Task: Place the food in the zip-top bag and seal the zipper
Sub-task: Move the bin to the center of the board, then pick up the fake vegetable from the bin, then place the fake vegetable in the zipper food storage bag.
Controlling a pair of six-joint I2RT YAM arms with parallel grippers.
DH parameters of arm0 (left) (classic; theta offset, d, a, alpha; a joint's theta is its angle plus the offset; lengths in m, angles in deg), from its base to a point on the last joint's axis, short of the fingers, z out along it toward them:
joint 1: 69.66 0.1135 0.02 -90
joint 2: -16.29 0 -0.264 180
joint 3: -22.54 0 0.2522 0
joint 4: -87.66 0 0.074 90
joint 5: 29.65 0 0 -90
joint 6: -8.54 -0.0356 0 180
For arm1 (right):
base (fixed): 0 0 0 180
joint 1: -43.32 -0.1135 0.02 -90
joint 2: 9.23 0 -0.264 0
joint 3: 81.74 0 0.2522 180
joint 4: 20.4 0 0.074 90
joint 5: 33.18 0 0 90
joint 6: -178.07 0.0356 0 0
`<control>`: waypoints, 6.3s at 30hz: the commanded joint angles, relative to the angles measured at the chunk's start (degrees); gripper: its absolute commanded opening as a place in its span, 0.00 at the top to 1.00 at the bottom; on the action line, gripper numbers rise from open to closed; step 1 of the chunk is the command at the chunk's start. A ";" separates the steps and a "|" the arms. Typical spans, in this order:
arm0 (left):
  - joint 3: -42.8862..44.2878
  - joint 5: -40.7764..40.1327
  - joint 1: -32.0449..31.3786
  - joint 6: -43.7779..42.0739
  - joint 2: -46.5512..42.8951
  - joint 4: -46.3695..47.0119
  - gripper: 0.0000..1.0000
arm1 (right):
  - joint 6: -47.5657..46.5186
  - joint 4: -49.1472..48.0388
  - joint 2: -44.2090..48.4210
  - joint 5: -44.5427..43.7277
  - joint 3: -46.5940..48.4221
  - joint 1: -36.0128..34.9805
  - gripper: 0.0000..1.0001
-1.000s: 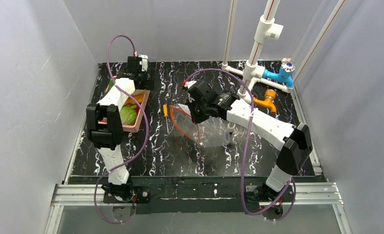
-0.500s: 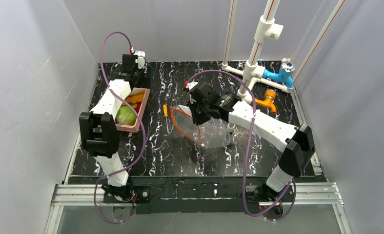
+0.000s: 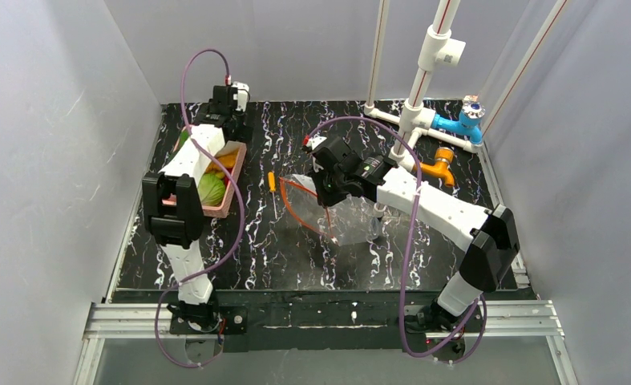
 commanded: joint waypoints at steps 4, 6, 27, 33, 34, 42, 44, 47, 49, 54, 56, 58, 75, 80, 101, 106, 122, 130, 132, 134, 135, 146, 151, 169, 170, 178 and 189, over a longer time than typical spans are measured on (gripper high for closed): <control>-8.48 8.80 0.32 -13.43 -9.04 0.85 0.10 | -0.32 -1.17 1.56 1.61 -0.53 0.15 0.99; -9.58 8.65 1.35 -15.48 -9.91 3.79 0.08 | -0.12 -0.32 1.58 2.66 -0.25 0.17 0.99; 3.35 17.98 5.34 -39.49 -0.39 -13.36 0.14 | -2.11 4.05 -0.01 4.04 2.12 0.18 0.99; 8.28 18.17 5.59 -40.85 4.66 -18.88 0.18 | -2.30 4.13 -0.53 4.06 3.07 0.17 0.99; 9.63 18.46 5.74 -41.07 5.36 -20.63 0.21 | -2.27 4.25 -0.67 4.25 3.26 0.18 0.99; 8.28 17.58 5.85 -42.35 7.22 -18.29 0.25 | -2.11 4.36 -1.94 4.67 4.03 0.13 0.99; 7.04 17.19 5.87 -42.56 7.44 -16.43 0.26 | -2.14 4.37 -2.07 4.67 4.07 0.13 0.99; 5.84 16.79 5.84 -43.24 7.44 -14.00 0.33 | -2.08 4.44 -2.33 4.80 4.52 0.17 0.99; 4.44 16.00 5.83 -43.56 7.17 -11.34 0.34 | -2.14 4.55 -2.57 4.79 4.88 0.13 0.99; -0.36 15.96 5.68 -44.78 5.23 -5.29 0.24 | -2.14 4.82 -2.91 4.58 5.39 0.16 0.99; -0.91 16.36 5.72 -44.71 4.82 -4.77 0.26 | -2.13 4.91 -3.03 4.49 5.62 0.18 0.99; -1.60 16.06 5.72 -44.27 3.99 -3.54 0.31 | -2.14 5.12 -3.11 4.49 5.93 0.15 0.99; -9.07 19.05 5.61 -33.84 -9.33 7.66 0.79 | -1.01 5.07 -3.03 2.91 7.16 0.18 0.99; -11.90 23.88 5.64 -29.92 -13.78 7.76 0.82 | -0.32 4.59 -2.31 2.98 6.31 0.17 0.99; -28.74 28.94 5.89 39.45 -55.70 12.60 1.00 | 4.56 0.72 1.83 1.60 4.82 0.13 0.99; -36.17 28.88 5.87 53.71 -65.81 17.08 1.00 | 7.84 -0.82 3.03 2.46 3.82 0.16 0.99; -60.51 22.75 5.81 72.26 -82.94 41.71 1.00 | 19.51 -4.79 3.56 2.31 3.61 0.10 0.99; -66.89 25.87 5.37 75.97 -79.48 56.01 1.00 | 22.72 -3.95 0.21 1.03 7.80 -0.27 0.99; -65.67 26.27 5.36 74.79 -79.54 53.34 1.00 | 22.55 -4.25 0.05 0.68 8.14 -0.41 0.99; -64.97 28.00 5.36 74.80 -78.74 52.52 1.00 | 21.95 -3.04 -0.45 -0.91 9.55 -0.82 0.99; -64.95 28.74 5.34 75.22 -78.27 53.10 1.00 | 21.36 -2.30 -0.73 -2.00 10.43 -1.11 0.99; -62.80 26.62 5.29 82.15 -75.89 57.84 1.00 | 20.83 -1.77 -2.62 -2.58 13.33 -1.67 0.99; -64.96 29.65 5.00 82.37 -74.07 62.19 1.00 | 20.89 -1.47 -3.87 -1.93 15.06 -1.76 0.99; -72.55 37.84 5.02 73.50 -79.04 53.20 1.00 | 24.90 -8.79 1.85 3.62 8.84 0.13 0.99; -72.38 37.82 4.98 72.98 -79.59 51.47 1.00 | 24.89 -9.50 2.29 3.28 8.24 0.15 0.99; -66.44 37.89 5.02 71.36 -75.71 38.55 1.00 | 20.54 -16.27 1.96 3.98 5.58 -0.33 0.99; -63.46 27.81 -2.37 70.68 -71.69 33.52 1.00 | 20.67 -21.78 0.54 10.04 3.79 -1.40 0.99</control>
